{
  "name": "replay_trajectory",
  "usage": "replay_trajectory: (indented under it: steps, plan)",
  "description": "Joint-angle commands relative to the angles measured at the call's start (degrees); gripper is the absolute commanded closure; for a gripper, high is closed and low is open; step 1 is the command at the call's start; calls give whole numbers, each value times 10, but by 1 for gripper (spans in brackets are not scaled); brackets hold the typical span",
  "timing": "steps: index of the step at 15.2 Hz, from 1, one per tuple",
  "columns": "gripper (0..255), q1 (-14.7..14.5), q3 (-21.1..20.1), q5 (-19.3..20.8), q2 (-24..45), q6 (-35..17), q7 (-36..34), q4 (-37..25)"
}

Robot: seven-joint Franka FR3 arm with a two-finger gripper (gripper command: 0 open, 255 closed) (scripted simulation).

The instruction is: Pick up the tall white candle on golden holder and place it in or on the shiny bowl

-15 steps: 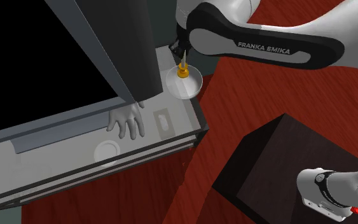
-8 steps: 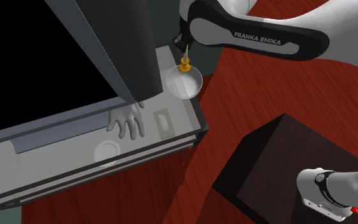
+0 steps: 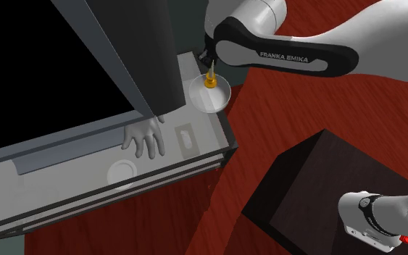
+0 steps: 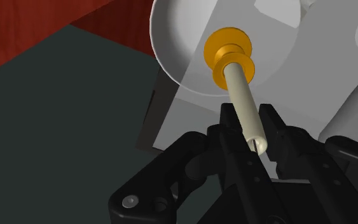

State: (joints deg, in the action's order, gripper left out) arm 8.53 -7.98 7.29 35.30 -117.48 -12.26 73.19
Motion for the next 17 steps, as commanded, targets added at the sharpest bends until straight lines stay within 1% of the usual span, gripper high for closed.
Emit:
replay_trajectory:
  steps: [1, 10, 17]
  plan:
    - [255, 0, 0, 1, 3, -14, -1, 11]
    - [255, 0, 3, 5, 23, -71, -6, 48]
    - [255, 0, 3, 6, 25, -75, -6, 50]
